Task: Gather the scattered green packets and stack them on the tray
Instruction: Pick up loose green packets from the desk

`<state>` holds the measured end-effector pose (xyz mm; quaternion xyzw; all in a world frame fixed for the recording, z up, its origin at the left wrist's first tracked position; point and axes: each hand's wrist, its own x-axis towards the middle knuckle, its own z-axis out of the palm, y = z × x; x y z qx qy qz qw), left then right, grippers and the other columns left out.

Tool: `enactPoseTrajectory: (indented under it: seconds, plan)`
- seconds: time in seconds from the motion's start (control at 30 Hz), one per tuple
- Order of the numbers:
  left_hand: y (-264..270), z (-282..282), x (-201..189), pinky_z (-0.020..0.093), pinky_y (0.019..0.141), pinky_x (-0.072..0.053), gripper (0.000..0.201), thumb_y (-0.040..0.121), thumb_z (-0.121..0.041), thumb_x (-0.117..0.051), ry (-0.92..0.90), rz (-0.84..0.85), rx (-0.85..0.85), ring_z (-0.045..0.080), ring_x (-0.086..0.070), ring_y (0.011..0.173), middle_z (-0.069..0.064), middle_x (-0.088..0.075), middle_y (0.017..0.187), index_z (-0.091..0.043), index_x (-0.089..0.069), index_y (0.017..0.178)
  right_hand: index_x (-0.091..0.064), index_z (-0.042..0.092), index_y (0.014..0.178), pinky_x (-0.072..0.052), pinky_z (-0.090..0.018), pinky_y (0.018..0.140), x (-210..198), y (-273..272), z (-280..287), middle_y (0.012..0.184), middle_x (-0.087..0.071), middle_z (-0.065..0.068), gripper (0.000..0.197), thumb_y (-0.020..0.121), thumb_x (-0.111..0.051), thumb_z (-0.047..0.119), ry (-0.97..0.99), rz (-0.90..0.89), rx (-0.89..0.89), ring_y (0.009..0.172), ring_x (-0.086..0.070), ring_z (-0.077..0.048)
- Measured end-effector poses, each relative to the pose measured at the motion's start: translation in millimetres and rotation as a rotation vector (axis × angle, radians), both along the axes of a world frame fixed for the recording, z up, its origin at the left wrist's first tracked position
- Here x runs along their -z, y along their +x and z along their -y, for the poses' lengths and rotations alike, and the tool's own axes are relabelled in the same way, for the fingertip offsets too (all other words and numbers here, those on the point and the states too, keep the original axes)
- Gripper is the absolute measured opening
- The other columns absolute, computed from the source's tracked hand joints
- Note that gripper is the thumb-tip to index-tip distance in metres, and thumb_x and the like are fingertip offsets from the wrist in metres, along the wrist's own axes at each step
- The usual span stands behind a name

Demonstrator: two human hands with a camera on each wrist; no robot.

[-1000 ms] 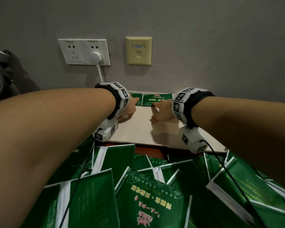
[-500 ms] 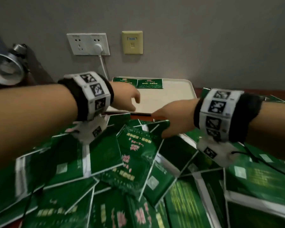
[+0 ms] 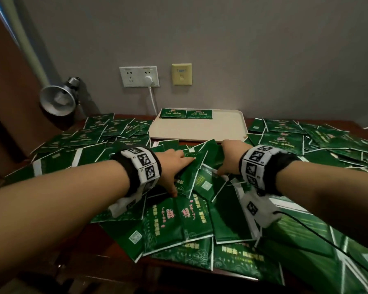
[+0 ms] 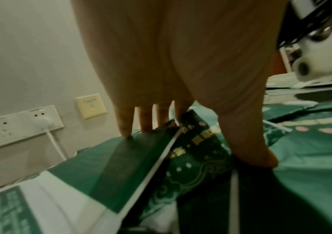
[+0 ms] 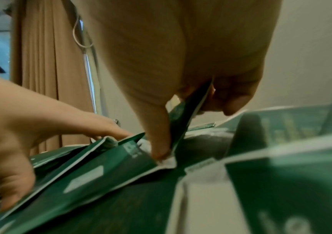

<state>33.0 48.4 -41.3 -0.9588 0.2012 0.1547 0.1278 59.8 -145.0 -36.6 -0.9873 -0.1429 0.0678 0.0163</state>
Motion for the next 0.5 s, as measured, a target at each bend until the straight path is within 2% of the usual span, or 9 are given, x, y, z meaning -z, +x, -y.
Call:
enactPoseTrajectory:
  seconds: [0.07, 0.13, 0.2, 0.27, 0.33, 0.4, 0.5]
  plan:
    - [1, -1, -2, 0.037, 0.109, -0.035, 0.109, 0.059, -0.051, -0.086, -0.052, 0.025, -0.034, 0.023, -0.035, 0.127, 0.006, -0.035, 0.139, -0.017, -0.027, 0.145, -0.058, 0.012, 0.107, -0.046, -0.029, 0.065, -9, 1, 9, 0.099, -0.064, -0.007, 0.036, 0.079, -0.073, 0.028, 0.024, 0.067, 0.034, 0.084, -0.06, -0.027]
    - [4, -1, -4, 0.035, 0.101, -0.042, 0.104, 0.058, -0.044, -0.089, -0.141, -0.026, -0.096, 0.021, -0.045, 0.118, 0.005, -0.044, 0.134, -0.015, -0.028, 0.137, -0.057, 0.015, 0.107, -0.044, -0.03, 0.066, -21, 1, 19, 0.101, -0.064, -0.008, 0.027, 0.082, -0.065, 0.021, 0.036, 0.139, 0.033, 0.082, -0.056, -0.027]
    - [9, 0, -6, 0.033, 0.086, -0.048, 0.101, 0.059, -0.041, -0.089, -0.192, -0.062, -0.134, 0.019, -0.055, 0.103, 0.004, -0.055, 0.127, -0.017, -0.026, 0.134, -0.06, 0.019, 0.114, -0.048, -0.031, 0.073, -30, -2, 26, 0.108, -0.063, -0.009, 0.03, 0.084, -0.061, 0.016, 0.002, 0.162, -0.003, 0.091, -0.06, -0.029]
    - [16, 2, -9, 0.034, 0.086, -0.05, 0.096, 0.06, -0.042, -0.089, -0.209, -0.007, -0.107, 0.018, -0.058, 0.101, 0.0, -0.059, 0.122, -0.02, -0.03, 0.134, -0.061, 0.028, 0.125, -0.046, -0.028, 0.078, -31, -11, 27, 0.118, -0.06, -0.006, 0.042, 0.085, -0.061, 0.015, -0.073, 0.116, -0.063, 0.103, -0.06, -0.027]
    - [22, 6, -10, 0.033, 0.088, -0.049, 0.08, 0.063, -0.042, -0.087, -0.204, 0.062, -0.046, 0.017, -0.058, 0.103, -0.004, -0.059, 0.117, -0.022, -0.044, 0.127, -0.058, 0.033, 0.13, -0.046, -0.026, 0.077, -25, -22, 25, 0.118, -0.061, -0.001, 0.043, 0.088, -0.061, 0.025, -0.181, 0.008, -0.163, 0.103, -0.06, -0.023]
    - [29, 8, -11, 0.028, 0.077, -0.046, 0.052, 0.069, -0.036, -0.084, -0.243, 0.103, -0.019, 0.015, -0.058, 0.095, -0.005, -0.062, 0.106, -0.021, -0.057, 0.111, -0.058, 0.027, 0.125, -0.05, -0.028, 0.075, -15, -30, 22, 0.106, -0.063, 0.001, 0.042, 0.088, -0.06, 0.046, -0.255, -0.078, -0.235, 0.095, -0.061, -0.021]
    - [38, 10, -18, 0.025, 0.069, -0.043, 0.02, 0.079, -0.022, -0.076, -0.416, 0.184, -0.058, 0.018, -0.058, 0.085, -0.001, -0.064, 0.091, -0.014, -0.066, 0.094, -0.051, 0.022, 0.125, -0.05, -0.029, 0.08, -4, -32, 18, 0.113, -0.064, 0.0, 0.059, 0.084, -0.057, 0.064, -0.231, -0.12, -0.208, 0.099, -0.062, -0.022]
